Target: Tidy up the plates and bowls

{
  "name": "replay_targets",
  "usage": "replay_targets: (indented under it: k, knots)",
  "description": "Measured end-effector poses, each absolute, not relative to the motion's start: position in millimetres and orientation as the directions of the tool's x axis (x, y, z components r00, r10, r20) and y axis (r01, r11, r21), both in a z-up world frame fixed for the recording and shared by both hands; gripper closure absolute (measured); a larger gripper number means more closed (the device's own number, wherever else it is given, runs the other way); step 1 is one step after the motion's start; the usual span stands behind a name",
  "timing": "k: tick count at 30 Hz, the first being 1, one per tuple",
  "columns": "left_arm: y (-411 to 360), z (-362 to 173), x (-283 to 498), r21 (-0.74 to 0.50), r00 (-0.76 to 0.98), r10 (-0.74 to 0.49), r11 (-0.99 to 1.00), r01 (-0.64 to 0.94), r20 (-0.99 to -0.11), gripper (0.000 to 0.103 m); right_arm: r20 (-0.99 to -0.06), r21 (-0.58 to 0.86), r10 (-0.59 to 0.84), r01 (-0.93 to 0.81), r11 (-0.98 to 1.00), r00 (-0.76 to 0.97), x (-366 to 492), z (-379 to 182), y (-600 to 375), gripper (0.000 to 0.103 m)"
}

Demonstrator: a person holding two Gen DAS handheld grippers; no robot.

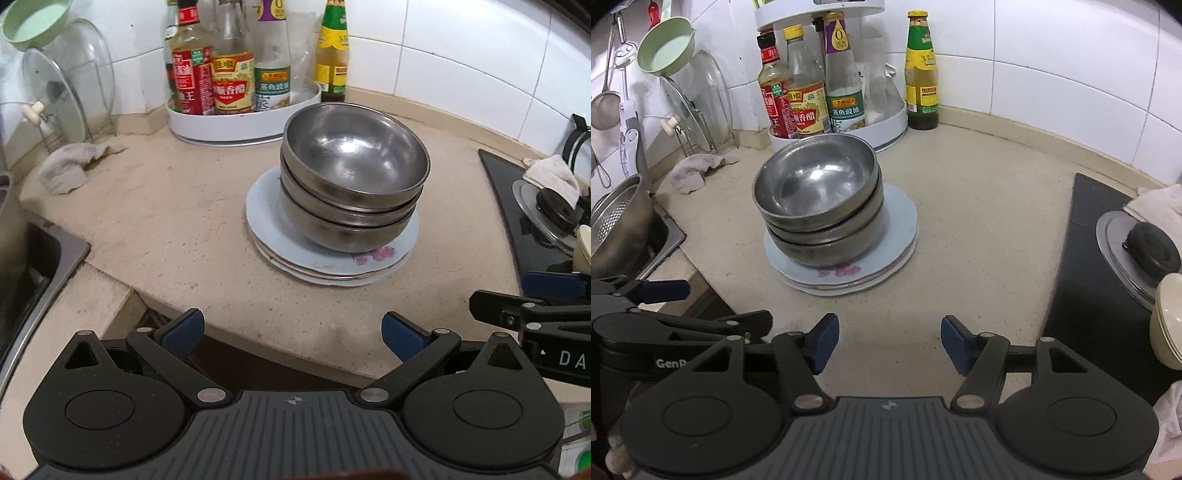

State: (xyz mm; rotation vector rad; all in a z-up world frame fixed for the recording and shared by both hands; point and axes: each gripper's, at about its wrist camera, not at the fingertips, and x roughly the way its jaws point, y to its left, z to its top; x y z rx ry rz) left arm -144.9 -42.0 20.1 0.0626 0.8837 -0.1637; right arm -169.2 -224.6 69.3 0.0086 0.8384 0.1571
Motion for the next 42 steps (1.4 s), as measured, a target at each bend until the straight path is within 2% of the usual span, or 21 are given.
replay_targets:
  k: [42]
  knots:
    - [-47.9,22.4,-163.8,0.022,0.649,-0.036,0.996,0.081,-0.760,0.000,-0.738,0.116,0.166,-0.119,0.986,0.654,-174.9,61.3,-229.3,0.042]
